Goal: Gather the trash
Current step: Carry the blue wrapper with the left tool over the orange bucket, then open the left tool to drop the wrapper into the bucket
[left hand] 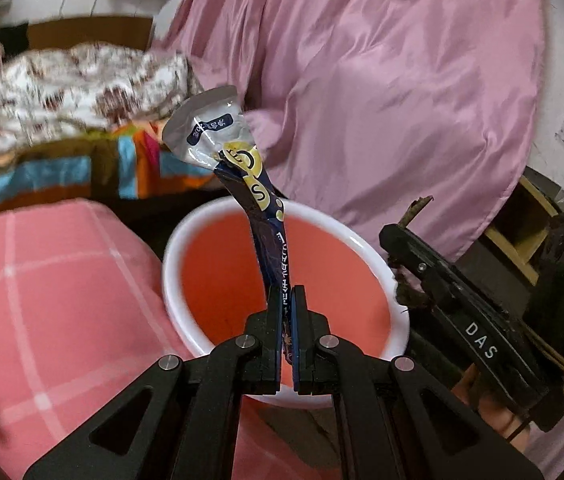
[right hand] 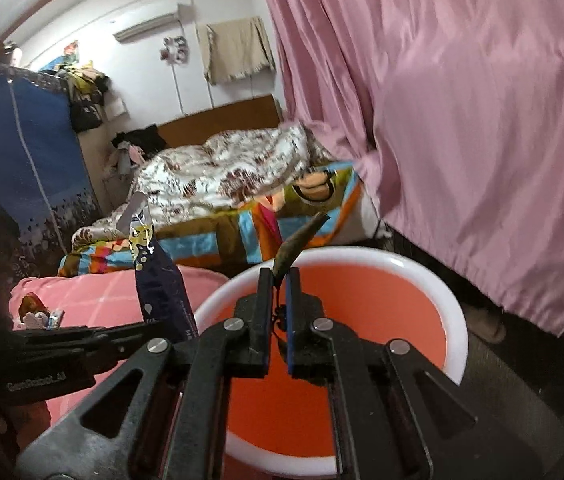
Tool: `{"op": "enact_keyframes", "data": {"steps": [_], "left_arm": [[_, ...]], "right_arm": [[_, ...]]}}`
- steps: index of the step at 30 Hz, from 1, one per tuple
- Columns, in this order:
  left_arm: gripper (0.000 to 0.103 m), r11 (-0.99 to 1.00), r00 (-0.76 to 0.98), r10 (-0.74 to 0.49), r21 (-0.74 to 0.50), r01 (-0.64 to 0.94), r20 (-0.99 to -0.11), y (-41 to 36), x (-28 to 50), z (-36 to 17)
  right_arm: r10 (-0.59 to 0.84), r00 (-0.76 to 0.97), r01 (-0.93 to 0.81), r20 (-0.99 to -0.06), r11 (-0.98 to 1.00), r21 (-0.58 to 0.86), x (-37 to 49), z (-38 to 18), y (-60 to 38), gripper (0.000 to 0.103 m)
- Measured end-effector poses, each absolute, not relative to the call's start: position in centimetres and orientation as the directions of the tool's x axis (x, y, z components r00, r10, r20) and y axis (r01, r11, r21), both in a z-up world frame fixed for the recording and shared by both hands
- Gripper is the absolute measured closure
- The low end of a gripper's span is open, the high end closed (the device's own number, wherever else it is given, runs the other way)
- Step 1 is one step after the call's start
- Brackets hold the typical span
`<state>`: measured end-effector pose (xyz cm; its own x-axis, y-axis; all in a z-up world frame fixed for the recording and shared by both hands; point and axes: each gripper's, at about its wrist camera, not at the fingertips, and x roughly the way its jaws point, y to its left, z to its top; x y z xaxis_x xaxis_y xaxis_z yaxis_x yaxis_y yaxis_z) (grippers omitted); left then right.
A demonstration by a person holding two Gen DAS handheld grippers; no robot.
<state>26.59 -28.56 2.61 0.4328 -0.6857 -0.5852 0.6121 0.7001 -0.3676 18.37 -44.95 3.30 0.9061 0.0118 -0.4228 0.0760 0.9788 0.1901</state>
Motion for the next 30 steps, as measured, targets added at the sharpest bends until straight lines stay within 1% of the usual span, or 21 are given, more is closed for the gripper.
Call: {"op": "enact_keyframes", "data": {"steps": [3,6,11,15,21,25,27,29,30], "left_arm": [[0.101,0.706,0.423,-0.679,-0.376,0.6,-0.6,-28.7,27.1,2.0],[0.101,0.719,0.418,-0.663,-0.374,0.586,-0.621,-29.0,27.3,2.0],[0.1,0.74,0.407,-0.641,-0.384,0.552,-0.651,-29.0,27.9,1.3],[0.099,0.749,0.401,-0.63,-0.384,0.54,-0.665,-28.8,28.1,0.9],[0.087,0.751,0.405,-0.63,-0.388,0.534,-0.663,-28.6,27.9,0.9],[0.084,0.758,0.452,-0.627,-0.366,0.539,-0.635,-27.9,27.3,1.5],[0.079,0.767,0.488,-0.623,-0.355,0.534,-0.611,-27.3,27.0,2.1],[0.067,0.777,0.531,-0.618,-0.349,0.524,-0.58,-26.4,26.6,2.7],[0.065,0.783,0.551,-0.614,-0.345,0.518,-0.566,-26.0,26.5,3.0]], "right_arm": [[0.004,0.892,0.1,-0.452,0.973,0.206,18.6,2.8,-45.7,0.088],[-0.005,0.875,0.12,-0.485,0.971,0.207,18.9,2.2,-46.1,0.084],[-0.014,0.862,0.138,-0.507,0.969,0.206,19.0,1.8,-46.5,0.068],[-0.022,0.863,0.149,-0.505,0.966,0.213,19.1,1.8,-46.6,0.06],[-0.04,0.87,0.167,-0.492,0.962,0.218,18.8,2.1,-47.0,0.053],[-0.063,0.886,0.177,-0.459,0.961,0.21,18.3,2.8,-46.8,0.041],[-0.072,0.897,0.177,-0.436,0.962,0.206,18.0,3.2,-46.6,0.035],[-0.075,0.91,0.17,-0.408,0.965,0.201,17.8,3.7,-46.2,0.026],[-0.074,0.914,0.166,-0.399,0.966,0.2,17.8,3.9,-46.1,0.023]]}}
